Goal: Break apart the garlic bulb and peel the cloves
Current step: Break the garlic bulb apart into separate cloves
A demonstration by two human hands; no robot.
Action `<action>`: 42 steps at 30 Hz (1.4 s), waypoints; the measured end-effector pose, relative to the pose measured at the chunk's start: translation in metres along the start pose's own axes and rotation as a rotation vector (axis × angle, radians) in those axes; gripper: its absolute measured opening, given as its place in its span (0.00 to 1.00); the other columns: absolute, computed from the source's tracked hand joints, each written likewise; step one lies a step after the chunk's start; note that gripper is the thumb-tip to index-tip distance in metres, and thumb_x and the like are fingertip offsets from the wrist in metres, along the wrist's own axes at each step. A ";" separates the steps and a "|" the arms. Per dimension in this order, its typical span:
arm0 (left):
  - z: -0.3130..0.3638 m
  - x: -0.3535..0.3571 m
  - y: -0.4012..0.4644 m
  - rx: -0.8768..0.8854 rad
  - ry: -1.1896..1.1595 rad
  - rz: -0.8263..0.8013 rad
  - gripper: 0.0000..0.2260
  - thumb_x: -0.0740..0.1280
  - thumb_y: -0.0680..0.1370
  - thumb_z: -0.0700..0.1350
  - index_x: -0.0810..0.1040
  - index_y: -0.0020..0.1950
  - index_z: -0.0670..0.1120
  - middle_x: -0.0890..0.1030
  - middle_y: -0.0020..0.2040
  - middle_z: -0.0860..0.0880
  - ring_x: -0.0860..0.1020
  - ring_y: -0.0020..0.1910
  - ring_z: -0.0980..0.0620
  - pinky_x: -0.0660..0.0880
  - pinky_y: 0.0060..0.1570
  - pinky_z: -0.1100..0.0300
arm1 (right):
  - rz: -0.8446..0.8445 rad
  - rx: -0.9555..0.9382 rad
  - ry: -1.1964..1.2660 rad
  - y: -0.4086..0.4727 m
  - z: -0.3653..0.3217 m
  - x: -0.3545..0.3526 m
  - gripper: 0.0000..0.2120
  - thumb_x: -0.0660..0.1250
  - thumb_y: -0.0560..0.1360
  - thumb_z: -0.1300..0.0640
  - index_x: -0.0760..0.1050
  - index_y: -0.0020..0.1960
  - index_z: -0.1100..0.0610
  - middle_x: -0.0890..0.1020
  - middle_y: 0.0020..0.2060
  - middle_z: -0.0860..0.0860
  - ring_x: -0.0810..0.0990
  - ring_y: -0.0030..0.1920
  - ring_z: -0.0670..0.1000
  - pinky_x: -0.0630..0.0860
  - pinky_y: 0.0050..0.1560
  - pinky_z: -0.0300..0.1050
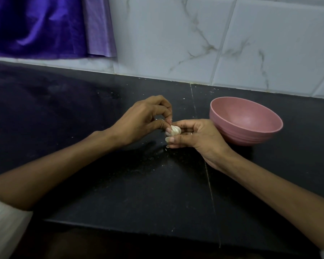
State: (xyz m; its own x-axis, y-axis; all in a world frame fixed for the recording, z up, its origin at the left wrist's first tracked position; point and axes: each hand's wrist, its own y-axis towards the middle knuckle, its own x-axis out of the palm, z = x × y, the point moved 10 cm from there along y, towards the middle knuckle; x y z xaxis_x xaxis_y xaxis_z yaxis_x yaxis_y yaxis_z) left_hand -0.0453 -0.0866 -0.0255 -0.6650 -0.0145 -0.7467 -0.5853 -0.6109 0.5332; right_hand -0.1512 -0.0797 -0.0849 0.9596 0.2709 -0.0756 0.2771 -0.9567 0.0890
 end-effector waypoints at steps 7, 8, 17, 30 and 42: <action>0.000 0.005 -0.001 0.018 0.048 -0.010 0.06 0.69 0.74 0.48 0.81 0.45 0.46 0.75 0.52 0.55 0.76 0.49 0.54 0.76 0.47 0.50 | 0.009 0.044 0.049 0.002 0.006 -0.002 0.13 0.74 0.66 0.65 0.82 0.51 0.61 0.86 0.41 0.56 0.85 0.41 0.51 0.84 0.45 0.45; 0.001 0.005 -0.001 0.019 0.037 -0.004 0.06 0.69 0.74 0.47 0.80 0.45 0.46 0.75 0.52 0.54 0.76 0.49 0.55 0.76 0.48 0.52 | 0.010 0.047 0.060 0.002 0.006 -0.003 0.15 0.74 0.65 0.64 0.82 0.52 0.61 0.86 0.41 0.56 0.85 0.41 0.51 0.84 0.45 0.44; -0.044 -0.004 -0.010 -0.463 -0.667 0.260 0.13 0.72 0.72 0.47 0.78 0.52 0.40 0.80 0.43 0.46 0.79 0.38 0.50 0.81 0.34 0.55 | 0.068 0.001 0.170 0.004 0.003 -0.011 0.19 0.73 0.70 0.63 0.75 0.60 0.65 0.84 0.49 0.63 0.83 0.39 0.53 0.83 0.44 0.47; -0.035 0.001 -0.010 -0.389 -0.755 0.280 0.09 0.72 0.67 0.38 0.80 0.43 0.33 0.82 0.36 0.37 0.82 0.32 0.50 0.81 0.35 0.60 | 0.041 -0.025 0.250 0.001 -0.006 -0.009 0.12 0.65 0.78 0.64 0.79 0.60 0.61 0.86 0.49 0.60 0.86 0.46 0.56 0.83 0.44 0.44; -0.045 -0.006 -0.009 -0.427 -0.702 0.276 0.09 0.72 0.69 0.38 0.81 0.45 0.33 0.82 0.36 0.41 0.81 0.31 0.51 0.82 0.34 0.60 | 0.188 -0.099 0.052 0.002 -0.005 -0.022 0.07 0.66 0.78 0.67 0.81 0.51 0.60 0.86 0.41 0.57 0.86 0.38 0.53 0.83 0.37 0.43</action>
State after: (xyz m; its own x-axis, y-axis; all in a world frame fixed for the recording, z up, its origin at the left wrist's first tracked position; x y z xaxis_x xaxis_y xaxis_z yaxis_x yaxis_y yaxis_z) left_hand -0.0149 -0.1171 -0.0433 -0.9725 0.1997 -0.1196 -0.2299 -0.9045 0.3591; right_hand -0.1713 -0.0868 -0.0778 0.9953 0.0965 0.0030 0.0941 -0.9765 0.1937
